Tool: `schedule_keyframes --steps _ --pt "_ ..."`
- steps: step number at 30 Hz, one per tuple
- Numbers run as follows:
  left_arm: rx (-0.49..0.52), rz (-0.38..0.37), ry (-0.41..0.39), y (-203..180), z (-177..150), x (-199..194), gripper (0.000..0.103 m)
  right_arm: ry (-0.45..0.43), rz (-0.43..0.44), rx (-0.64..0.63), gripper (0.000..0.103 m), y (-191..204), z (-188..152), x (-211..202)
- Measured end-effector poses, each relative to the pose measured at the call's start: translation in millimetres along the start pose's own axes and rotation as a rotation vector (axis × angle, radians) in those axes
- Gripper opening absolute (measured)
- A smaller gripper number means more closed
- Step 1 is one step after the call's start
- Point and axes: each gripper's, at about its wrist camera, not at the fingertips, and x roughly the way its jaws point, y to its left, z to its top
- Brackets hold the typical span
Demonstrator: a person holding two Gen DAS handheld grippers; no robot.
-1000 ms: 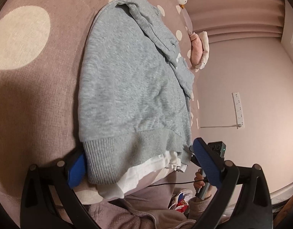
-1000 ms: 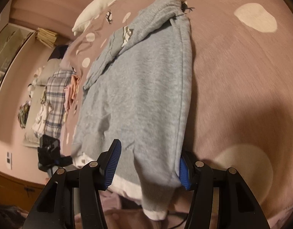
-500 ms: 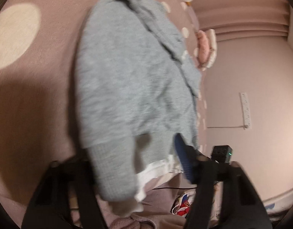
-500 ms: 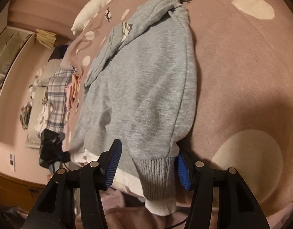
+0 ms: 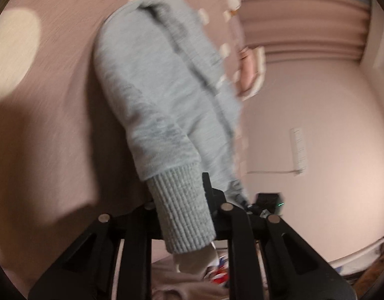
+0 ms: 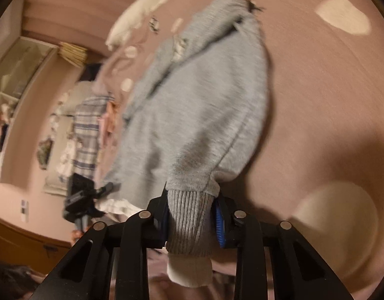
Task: Fold small clothes
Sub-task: 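Grasp the ribbed hem with both tools and lift it toward the collar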
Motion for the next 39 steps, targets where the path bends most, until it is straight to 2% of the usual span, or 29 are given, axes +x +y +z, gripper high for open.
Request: schedule_keyframes --steps 3,8,11,15,22,27,30,33,37,39 --pt "0.010 -0.039 -0.015 -10.1 12.2 1.6 0.015 -0.042 0.068 -0.004 0.029 7.0 13.6 -2.7" --pt "0.082 -0.057 -0.044 -37.1 37.7 9.1 0.015 -0.137 0.168 -0.037 0.029 24.4 38.4 -10.4" --pt "0.142 -0.027 -0.075 -52.7 53.4 11.5 0.015 -0.161 0.169 -0.074 0.029 34.9 51.6 -9.7" --pt "0.181 -0.025 -0.089 -67.6 76.4 20.8 0.015 -0.205 0.175 -0.104 0.029 41.9 75.5 -9.6" --pt "0.187 -0.036 -0.125 -79.2 134.5 36.1 0.015 -0.276 0.168 -0.093 0.029 40.5 126.3 -9.3" --pt "0.153 -0.042 -0.144 -80.6 185.7 58.4 0.015 -0.307 0.144 -0.059 0.029 33.4 170.4 -1.1" --pt "0.145 0.003 -0.144 -79.7 216.4 77.8 0.015 -0.312 0.120 -0.030 0.029 26.8 198.0 9.6" --pt "0.129 0.057 -0.144 -76.0 242.6 95.6 0.015 -0.305 0.080 0.003 0.029 17.6 216.2 21.4" --pt "0.049 0.083 -0.146 -59.2 272.9 113.6 0.015 -0.272 0.013 0.042 0.029 1.9 233.9 38.4" --pt "-0.003 0.085 -0.123 -48.3 283.2 120.8 0.016 -0.219 -0.019 0.064 0.029 -5.0 239.3 48.2"
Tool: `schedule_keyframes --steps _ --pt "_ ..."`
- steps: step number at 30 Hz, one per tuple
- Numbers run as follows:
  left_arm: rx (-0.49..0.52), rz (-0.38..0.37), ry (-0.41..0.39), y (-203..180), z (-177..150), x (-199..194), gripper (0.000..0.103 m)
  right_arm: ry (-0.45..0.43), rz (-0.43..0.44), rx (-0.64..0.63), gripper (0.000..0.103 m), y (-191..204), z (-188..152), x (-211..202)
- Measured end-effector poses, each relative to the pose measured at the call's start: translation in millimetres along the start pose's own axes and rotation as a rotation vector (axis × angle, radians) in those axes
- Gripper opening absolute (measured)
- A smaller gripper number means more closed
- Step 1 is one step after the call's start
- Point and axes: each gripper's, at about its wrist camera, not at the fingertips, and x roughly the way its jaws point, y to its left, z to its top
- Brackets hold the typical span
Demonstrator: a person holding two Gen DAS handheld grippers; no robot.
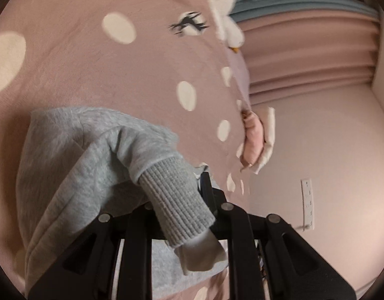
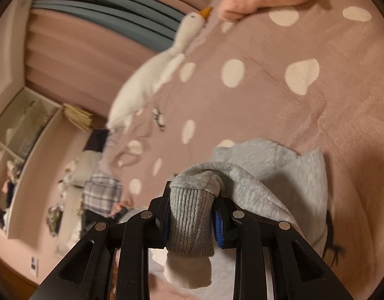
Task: Fold small clothes
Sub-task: 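Grasp the ribbed hem with both tools and lift it toward the collar, then lay the hem over the collar with both tools and release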
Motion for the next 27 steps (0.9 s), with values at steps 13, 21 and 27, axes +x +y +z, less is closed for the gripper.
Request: schedule_keyframes --steps 13,21,27 --pt "-0.247 0.008 -0.044 23.0 48.1 6.8 0.078 0.014 0.121 0.466 0.053 -64.9 34.1 6.0" --pt "0.053 0.176 -0.078 -10.5 23.9 -18.4 0.080 -0.051 0.054 0.160 0.053 -20.0 25.7 -20.9" --pt "0.257 0.251 -0.022 -15.9 -24.6 -26.1 0.080 0.005 -0.217 -0.235 0.053 29.8 -16.7 -33.0"
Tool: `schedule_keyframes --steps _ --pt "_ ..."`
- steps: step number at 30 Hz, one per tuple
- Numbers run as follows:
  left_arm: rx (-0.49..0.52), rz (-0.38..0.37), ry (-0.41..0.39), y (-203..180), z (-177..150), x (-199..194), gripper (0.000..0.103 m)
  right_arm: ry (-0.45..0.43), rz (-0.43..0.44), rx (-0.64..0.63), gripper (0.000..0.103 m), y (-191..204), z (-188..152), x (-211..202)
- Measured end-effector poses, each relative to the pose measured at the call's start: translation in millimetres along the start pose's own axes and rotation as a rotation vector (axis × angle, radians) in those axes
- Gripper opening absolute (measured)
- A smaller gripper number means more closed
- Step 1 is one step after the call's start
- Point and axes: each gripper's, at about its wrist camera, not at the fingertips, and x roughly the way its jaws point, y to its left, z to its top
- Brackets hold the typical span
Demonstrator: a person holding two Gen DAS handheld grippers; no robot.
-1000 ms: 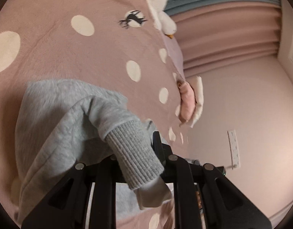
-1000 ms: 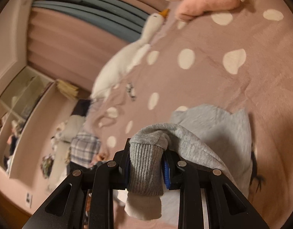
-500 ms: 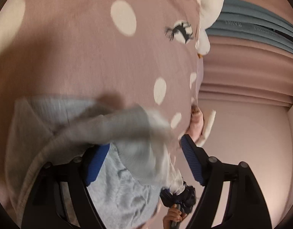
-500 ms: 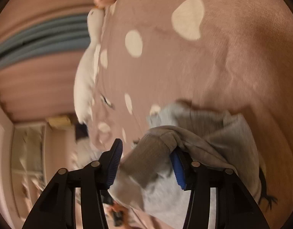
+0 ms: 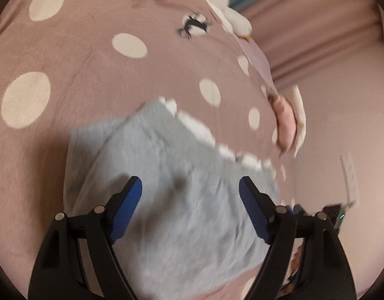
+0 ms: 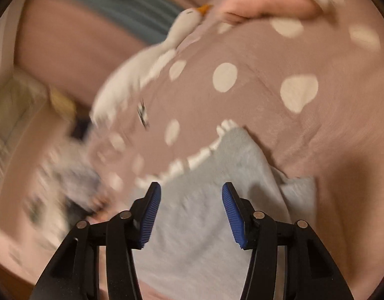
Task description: Fold small clothes
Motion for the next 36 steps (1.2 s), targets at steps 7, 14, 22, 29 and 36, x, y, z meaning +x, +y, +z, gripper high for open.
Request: schedule_keyframes --steps 7,14,22,29,36 --pt "0.118 0.113 0.032 10.4 -49.4 7.4 0.080 0.051 -0.173 -0.220 0.048 27.6 -48.0 -2.4" --pt "0.169 0.170 0.015 8.3 -75.9 2.2 0.080 0.140 -0.284 -0.228 0.048 9.0 -76.0 18.1" --pt "0.084 0.169 0.000 21.8 -120.6 -30.8 0.086 0.117 -0.281 -0.276 0.048 15.9 -103.2 -6.2" --pt "0.087 0.273 -0.039 17.4 -152.0 -54.9 0.086 0.089 -0.252 -0.261 0.049 23.5 -128.7 -29.5" --pt "0.151 0.336 -0.080 -4.8 -175.5 -72.0 0.090 0.045 -0.210 -0.276 0.050 44.7 -147.0 -49.7"
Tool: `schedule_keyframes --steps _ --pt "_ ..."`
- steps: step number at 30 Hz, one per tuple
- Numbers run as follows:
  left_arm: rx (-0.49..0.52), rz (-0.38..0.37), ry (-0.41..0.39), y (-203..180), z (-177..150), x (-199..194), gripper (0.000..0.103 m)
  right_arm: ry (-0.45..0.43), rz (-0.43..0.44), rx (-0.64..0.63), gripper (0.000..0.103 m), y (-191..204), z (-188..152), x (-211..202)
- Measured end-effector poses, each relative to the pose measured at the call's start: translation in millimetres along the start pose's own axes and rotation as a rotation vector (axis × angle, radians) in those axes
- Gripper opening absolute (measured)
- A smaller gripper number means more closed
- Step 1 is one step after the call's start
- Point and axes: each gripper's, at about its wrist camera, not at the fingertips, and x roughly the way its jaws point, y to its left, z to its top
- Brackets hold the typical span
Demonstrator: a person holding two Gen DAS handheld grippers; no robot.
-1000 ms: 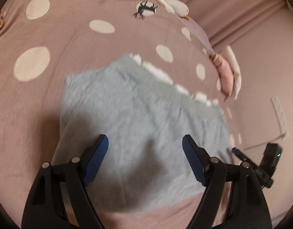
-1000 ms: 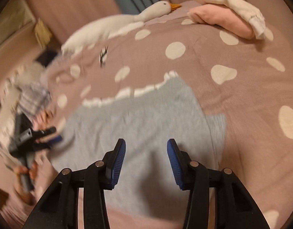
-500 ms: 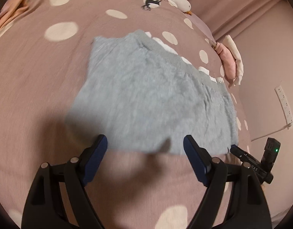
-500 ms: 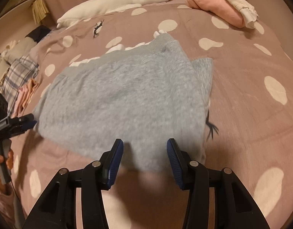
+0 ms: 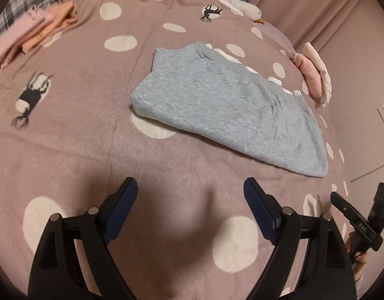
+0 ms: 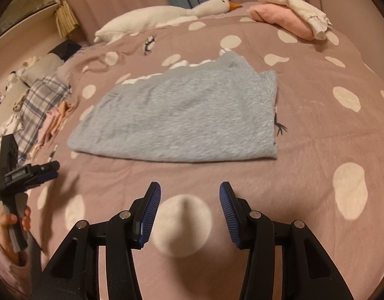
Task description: Fold small clothes
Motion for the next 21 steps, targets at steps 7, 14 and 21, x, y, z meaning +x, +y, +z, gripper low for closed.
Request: schedule_keyframes --steps 7,14,21 --pt "0.023 0.011 -0.062 -15.6 -16.2 -27.4 0.100 -0.063 0.022 -0.027 0.059 19.7 -9.7 -26.4" --pt "0.071 0.026 -0.100 -30.5 -30.7 -47.2 0.102 -0.098 0.042 -0.008 0.060 26.8 -17.1 -38.9" --pt "0.108 0.095 -0.180 -33.0 -37.6 -62.7 0.102 -0.118 0.067 0.056 0.064 19.2 -22.8 -46.2"
